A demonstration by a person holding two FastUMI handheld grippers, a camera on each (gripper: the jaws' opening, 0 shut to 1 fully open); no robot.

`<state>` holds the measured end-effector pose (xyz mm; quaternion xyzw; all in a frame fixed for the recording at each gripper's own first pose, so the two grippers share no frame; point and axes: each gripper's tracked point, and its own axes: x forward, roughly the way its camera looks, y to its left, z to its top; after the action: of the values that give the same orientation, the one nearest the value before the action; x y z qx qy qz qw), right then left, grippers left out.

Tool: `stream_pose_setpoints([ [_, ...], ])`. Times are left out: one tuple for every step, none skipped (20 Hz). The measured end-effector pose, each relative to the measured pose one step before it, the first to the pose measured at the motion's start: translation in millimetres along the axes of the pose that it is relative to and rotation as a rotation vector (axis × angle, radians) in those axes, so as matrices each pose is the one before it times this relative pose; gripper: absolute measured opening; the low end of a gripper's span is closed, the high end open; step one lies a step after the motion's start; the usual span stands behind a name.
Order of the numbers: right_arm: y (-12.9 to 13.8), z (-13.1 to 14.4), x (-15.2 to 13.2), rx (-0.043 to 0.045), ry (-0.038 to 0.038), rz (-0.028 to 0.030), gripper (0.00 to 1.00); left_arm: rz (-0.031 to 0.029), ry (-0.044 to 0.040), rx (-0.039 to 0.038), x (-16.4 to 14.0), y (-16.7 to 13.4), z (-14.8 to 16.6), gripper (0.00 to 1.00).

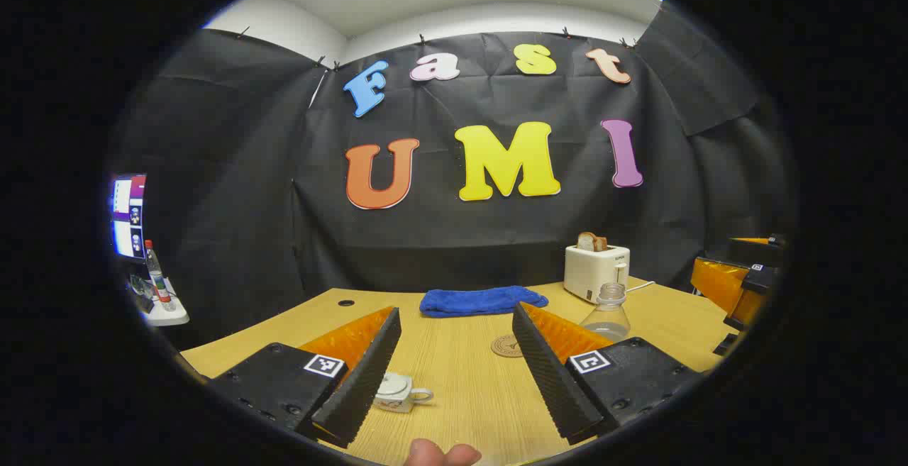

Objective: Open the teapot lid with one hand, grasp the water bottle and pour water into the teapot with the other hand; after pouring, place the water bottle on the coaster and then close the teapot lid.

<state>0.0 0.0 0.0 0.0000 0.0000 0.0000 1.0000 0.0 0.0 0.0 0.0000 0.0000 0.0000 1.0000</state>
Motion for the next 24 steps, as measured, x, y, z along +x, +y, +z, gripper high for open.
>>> stream_pose_setpoints([
  [-0.65, 0.27, 0.08, 0.00023, -0.00066, -0.00013, 0.95, 0.00506, -0.0014, -0.00306, 1.76, 2.56, 0.02, 0.99],
  [-1.32, 1.87, 0.74, -0.00244, -0.00458, -0.00403, 0.95, 0.00269, 0.00564, -0.00201, 0.78, 1.73, -2.3, 0.99],
  [-0.86, 1.48, -0.85, -0.00271, -0.00462, -0.00289, 0.95, -0.00276, 0.00356, -0.00226, -0.74, -0.59, -2.08, 0.99],
  [0.1, 1.28, -1.05, -0.00223, -0.00523, -0.00029, 0.95, -0.00294, 0.00135, -0.00045, -0.16, -1.58, 0.45, 0.99],
  [0.66, -0.89, -0.62, -0.00369, -0.0039, -0.00178, 0.95, -0.00221, -0.00362, -0.00103, -0.17, -1.4, 0.48, 0.99],
  [-0.38, 1.4, 0.34, -0.00596, -0.00214, -0.00171, 0.95, -0.00174, -0.00025, -0.00245, 1.47, 0.12, 0.54, 0.99],
  [0.66, -0.15, 0.3, -0.00101, -0.00348, 0.00155, 0.95, -0.00459, 0.00145, -0.0037, -0.21, -0.72, -1.17, 0.99],
  [0.27, 1.09, 0.22, -0.00119, -0.00183, -0.00073, 0.95, -0.00209, 0.00324, -0.00104, -0.16, -1.88, -0.93, 0.99],
  [-0.36, 0.75, 0.17, 0.00203, -0.00319, -0.00007, 0.97, 0.00171, 0.00096, -0.00113, 0.09, 1.08, -1.18, 0.99],
  [-0.22, 0.24, 0.14, -0.0015, 0.00023, -0.00081, 0.95, -0.00023, 0.00019, -0.0019, 0.27, 1.21, 0.24, 0.99],
  [0.11, -0.88, -0.14, -0.00211, 0.0007, 0.00032, 0.95, 0.00003, 0.00013, -0.00186, -0.19, 0.22, -0.12, 0.99],
  [0.1, 0.2, 0.73, -0.00163, 0.00106, -0.00095, 0.95, 0.00031, 0.00196, -0.00073, 0.34, 0.23, 0.12, 0.99],
  [0.67, -1.46, -0.45, 0.00216, 0.00118, 0.00226, 0.95, 0.00105, 0.00203, -0.00081, 0.16, -1.2, -0.7, 0.99],
  [0.34, 1.0, 1.3, 0.00113, 0.00019, 0.00008, 0.95, 0.00067, 0.00101, -0.00041, 0.51, 0.22, -0.85, 0.99],
  [-0.81, -0.8, 0.19, -0.00125, -0.00125, 0.00046, 0.97, 0.00098, 0.00025, -0.00012, 1.16, 1.21, -0.77, 0.99],
  [0.73, 1.31, -0.46, -0.00097, -0.00227, 0.00073, 0.95, 0.00087, -0.00071, -0.00018, -0.13, 1.4, 0.42, 0.99],
  [0.1, -0.97, 0.03, -0.00142, -0.0009, 0.00145, 0.97, -0.0004, -0.00101, 0.00036, -0.48, -0.24, -0.85, 0.99],
  [0.77, -0.54, 0.62, -0.0002, 0.00087, 0.00254, 0.98, 0.00039, 0.00165, 0.00049, 1.37, -0.69, -0.02, 0.99],
  [0.83, -0.79, 1.19, 0.0011, -0.00108, 0.00285, 0.97, -0.00086, 0.00437, 0.0017, -0.5, 0.25, -1.93, 0.99],
  [1.2, -0.51, 0.55, -0.00043, 0.00192, 0.00443, 0.95, -0.00106, 0.00253, 0.00134, 0.29, -0.77, -0.62, 0.99],
  [0.75, -1.45, 1.15, -0.00299, -0.00206, 0.00165, 0.95, -0.00194, -0.00156, -0.00116, 0.75, 0.38, -0.69, 0.99],
  [-0.45, 0.67, 0.96, -0.00041, -0.00398, 0.00139, 0.98, -0.00148, 0.00113, -0.00224, 0.66, -0.66, -0.75, 0.99],
  [0.2, -1.28, 2.62, 0.00216, -0.00238, -0.00007, 0.95, 0.00278, 0.00653, -0.00118, 1.87, 3.34, -3.79, 0.99],
  [1.17, -2.45, 1.25, -0.00167, 0.00155, 0.0053, 0.95, 0.00542, 0.00593, 0.00276, 1.42, 2.29, -2.28, 0.99],
])
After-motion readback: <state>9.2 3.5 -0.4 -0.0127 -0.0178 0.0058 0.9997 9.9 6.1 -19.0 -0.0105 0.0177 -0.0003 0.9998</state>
